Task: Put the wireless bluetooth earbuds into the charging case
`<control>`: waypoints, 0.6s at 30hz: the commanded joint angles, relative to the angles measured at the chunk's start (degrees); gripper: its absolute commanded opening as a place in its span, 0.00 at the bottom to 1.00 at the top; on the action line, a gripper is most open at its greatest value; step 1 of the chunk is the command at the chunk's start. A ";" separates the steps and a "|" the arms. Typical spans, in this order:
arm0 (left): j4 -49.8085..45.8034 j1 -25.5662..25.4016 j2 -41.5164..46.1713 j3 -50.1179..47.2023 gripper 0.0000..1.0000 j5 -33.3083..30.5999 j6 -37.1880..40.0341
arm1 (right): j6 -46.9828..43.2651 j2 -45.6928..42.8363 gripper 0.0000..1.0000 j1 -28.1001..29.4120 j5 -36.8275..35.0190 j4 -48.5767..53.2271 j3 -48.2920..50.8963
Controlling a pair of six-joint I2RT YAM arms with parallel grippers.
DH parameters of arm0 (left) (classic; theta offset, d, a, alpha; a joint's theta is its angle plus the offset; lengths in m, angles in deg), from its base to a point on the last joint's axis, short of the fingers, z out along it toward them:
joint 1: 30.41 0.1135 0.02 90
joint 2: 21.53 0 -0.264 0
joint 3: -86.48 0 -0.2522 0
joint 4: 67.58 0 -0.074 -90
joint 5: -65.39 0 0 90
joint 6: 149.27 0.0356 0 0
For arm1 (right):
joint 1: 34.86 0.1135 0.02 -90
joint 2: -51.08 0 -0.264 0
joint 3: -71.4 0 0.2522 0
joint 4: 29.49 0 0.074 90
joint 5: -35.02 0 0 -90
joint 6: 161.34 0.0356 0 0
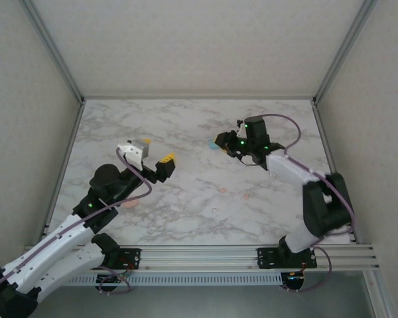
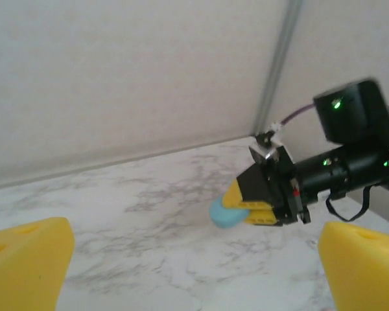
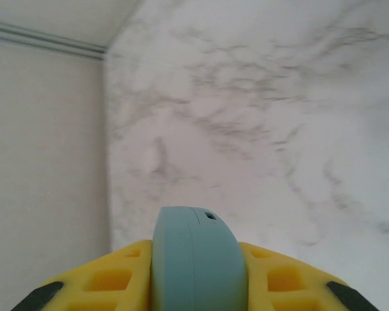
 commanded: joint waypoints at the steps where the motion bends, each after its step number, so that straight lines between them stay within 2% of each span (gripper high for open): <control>1: -9.43 0.52 0.83 2.31 0.98 -7.51 -5.12 | -6.69 8.23 0.14 -1.07 0.62 2.96 -5.94; 5: -16.38 1.09 0.12 5.46 0.98 -8.32 -7.51 | -6.44 16.08 0.15 -2.09 4.83 0.52 -10.98; 7: -18.95 1.51 -0.27 6.27 0.99 -8.39 -8.26 | -8.97 20.20 0.15 -2.14 5.52 5.76 -16.35; 11: -22.64 2.70 -2.78 8.49 0.99 -8.13 -8.69 | -11.96 26.56 0.16 -2.95 7.56 9.68 -22.29; 13: -24.41 3.24 -4.48 10.04 0.98 -7.15 -8.38 | -14.10 28.79 0.17 -3.41 7.81 13.84 -25.16; 18: -30.37 4.98 -9.48 14.38 0.95 -9.16 -10.55 | -18.59 31.89 0.19 -4.45 9.28 18.92 -28.24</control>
